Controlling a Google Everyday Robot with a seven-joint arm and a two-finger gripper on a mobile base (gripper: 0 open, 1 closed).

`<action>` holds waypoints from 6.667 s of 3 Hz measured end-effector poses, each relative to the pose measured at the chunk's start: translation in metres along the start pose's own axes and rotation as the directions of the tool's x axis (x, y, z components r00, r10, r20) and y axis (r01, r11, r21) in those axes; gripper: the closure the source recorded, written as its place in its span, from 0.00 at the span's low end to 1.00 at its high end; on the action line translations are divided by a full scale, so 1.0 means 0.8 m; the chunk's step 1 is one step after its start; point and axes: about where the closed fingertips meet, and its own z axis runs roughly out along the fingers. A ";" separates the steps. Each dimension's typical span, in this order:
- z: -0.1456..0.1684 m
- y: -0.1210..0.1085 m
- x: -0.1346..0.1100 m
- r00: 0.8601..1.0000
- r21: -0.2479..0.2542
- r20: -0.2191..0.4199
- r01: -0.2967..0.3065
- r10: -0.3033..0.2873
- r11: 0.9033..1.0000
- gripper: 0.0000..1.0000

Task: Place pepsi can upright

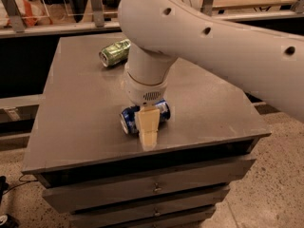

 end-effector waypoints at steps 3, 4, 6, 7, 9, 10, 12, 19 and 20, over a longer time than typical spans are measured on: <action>0.006 0.009 -0.004 1.000 -0.017 -0.010 0.026 -0.026 1.000 0.65; -0.011 0.007 -0.005 0.999 0.016 0.033 0.018 -0.018 1.000 0.87; -0.097 -0.035 0.018 0.944 0.268 0.329 -0.104 0.010 0.958 1.00; -0.116 -0.057 0.049 0.873 0.381 0.488 -0.233 0.019 0.895 1.00; -0.136 -0.081 0.088 0.628 0.367 0.771 -0.571 0.104 0.734 1.00; -0.131 -0.079 0.106 0.504 0.286 0.849 -0.692 0.160 0.663 1.00; -0.116 -0.073 0.128 0.328 0.186 0.929 -0.812 0.170 0.553 1.00; -0.082 -0.053 0.144 0.135 0.086 0.986 -0.913 0.095 0.399 0.82; -0.081 -0.051 0.143 0.131 0.083 0.987 -0.916 0.096 0.394 0.58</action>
Offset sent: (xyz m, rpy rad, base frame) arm -0.0015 0.0033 -0.0072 -0.0239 0.0097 0.0313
